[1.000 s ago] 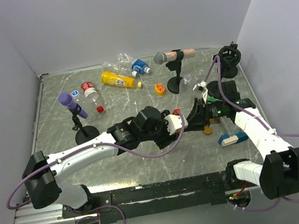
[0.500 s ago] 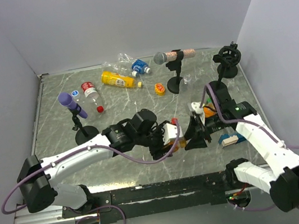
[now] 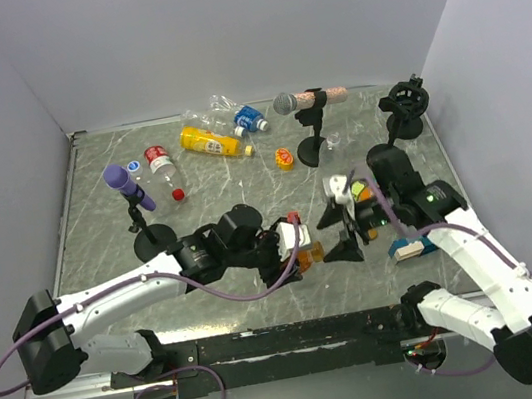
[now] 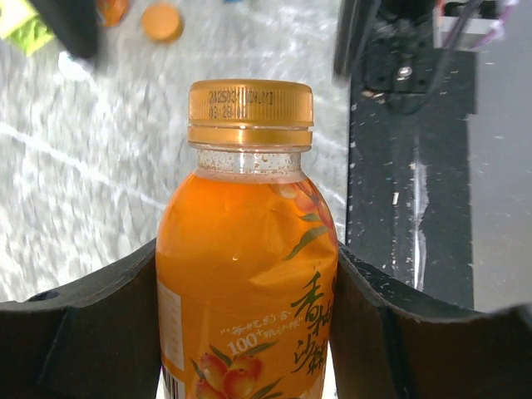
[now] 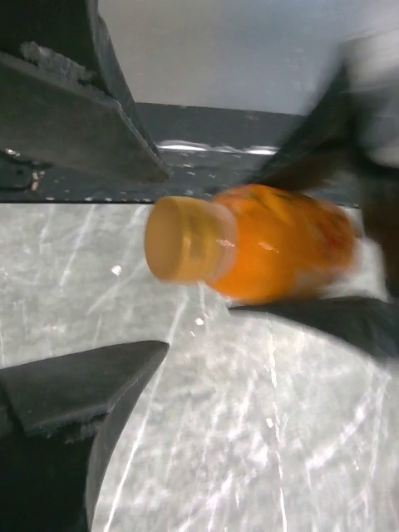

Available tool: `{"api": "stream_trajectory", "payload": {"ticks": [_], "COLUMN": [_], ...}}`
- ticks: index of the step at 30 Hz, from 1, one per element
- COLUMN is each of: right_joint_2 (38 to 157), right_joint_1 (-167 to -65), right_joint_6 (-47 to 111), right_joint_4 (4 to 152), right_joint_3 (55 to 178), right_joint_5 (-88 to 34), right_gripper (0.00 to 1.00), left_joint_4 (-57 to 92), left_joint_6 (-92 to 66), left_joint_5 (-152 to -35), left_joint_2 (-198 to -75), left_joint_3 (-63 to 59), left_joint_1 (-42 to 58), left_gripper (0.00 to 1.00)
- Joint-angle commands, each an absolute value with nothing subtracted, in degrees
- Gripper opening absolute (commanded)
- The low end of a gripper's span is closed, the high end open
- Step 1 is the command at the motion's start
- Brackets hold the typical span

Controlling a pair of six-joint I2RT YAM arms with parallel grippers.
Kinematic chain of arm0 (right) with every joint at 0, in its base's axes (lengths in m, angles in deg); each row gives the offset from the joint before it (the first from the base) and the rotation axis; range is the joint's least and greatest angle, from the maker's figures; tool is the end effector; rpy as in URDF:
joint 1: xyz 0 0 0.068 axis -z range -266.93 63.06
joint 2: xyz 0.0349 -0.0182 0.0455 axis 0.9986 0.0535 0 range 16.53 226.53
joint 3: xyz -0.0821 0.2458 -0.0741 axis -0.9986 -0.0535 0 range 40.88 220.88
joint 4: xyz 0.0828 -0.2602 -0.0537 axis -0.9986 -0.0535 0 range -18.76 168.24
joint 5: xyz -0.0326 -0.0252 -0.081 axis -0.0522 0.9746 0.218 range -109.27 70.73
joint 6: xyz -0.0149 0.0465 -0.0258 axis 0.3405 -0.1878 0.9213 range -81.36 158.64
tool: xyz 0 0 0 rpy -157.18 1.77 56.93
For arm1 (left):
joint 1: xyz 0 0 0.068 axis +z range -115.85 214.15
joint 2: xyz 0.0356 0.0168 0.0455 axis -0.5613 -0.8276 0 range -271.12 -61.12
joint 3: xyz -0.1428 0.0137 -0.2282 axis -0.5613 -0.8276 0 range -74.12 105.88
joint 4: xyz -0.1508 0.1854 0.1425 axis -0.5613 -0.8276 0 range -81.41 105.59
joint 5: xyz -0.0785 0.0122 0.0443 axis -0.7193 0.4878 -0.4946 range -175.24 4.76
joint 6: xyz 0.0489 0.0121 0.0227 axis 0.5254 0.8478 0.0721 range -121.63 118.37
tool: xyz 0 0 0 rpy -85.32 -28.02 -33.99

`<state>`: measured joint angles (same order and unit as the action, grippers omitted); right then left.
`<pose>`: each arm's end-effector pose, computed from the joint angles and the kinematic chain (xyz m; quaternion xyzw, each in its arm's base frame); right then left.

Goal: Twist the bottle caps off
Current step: Unscrew the bottle cap from the plastic bottle.

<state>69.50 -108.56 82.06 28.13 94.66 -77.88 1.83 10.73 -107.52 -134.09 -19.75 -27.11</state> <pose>0.1613 0.0983 0.3144 -0.5831 0.5978 0.3933 0.3846 0.1336 -0.2733 0.2774 0.5896 0.6325 -0.3498 0.3605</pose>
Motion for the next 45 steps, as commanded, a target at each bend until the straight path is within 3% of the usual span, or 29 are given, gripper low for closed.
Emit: {"api": "stream_trajectory", "payload": {"ticks": [1,5,9,16,23,33,38,45], "right_joint_2": [73.47,77.69,78.67,81.13,81.74,82.45,82.53,82.45], "right_joint_1": [-104.79,-101.97,-102.05,-102.23,-102.40,-102.49,-103.02,-104.25], "right_joint_6": [65.49,55.26,50.79,48.40,47.34,47.78,50.41,56.64], "right_joint_4": [31.04,29.73,31.99,33.33,34.55,34.73,33.15,28.94], "right_joint_3": [102.05,101.09,97.93,97.04,96.61,96.78,97.39,99.06], "right_joint_5": [-82.18,-90.97,-88.45,-90.28,-92.13,-93.01,-93.71,-94.32], "right_gripper": [0.86,0.85,0.83,0.79,0.68,0.66,0.27,0.03], "left_joint_4": [6.62,9.08,11.89,13.48,14.36,13.57,13.56,14.27], "left_joint_6": [6.63,5.84,5.58,5.40,5.49,5.84,5.75,4.79], "left_joint_5": [-100.03,-92.20,-89.11,-88.23,-88.40,-89.19,-89.02,-90.77], "left_joint_2": [-131.26,-129.41,-127.92,-129.05,-129.85,-130.64,-130.38,-128.97], "left_joint_3": [-21.82,-23.22,-24.28,-23.84,-23.75,-22.88,-22.70,-23.23], "left_joint_1": [-28.86,-31.68,-32.47,-32.56,-32.56,-32.56,-32.56,-32.47], "left_gripper": [0.14,0.13,0.13,0.13,0.13,0.13,0.13,0.13]}}
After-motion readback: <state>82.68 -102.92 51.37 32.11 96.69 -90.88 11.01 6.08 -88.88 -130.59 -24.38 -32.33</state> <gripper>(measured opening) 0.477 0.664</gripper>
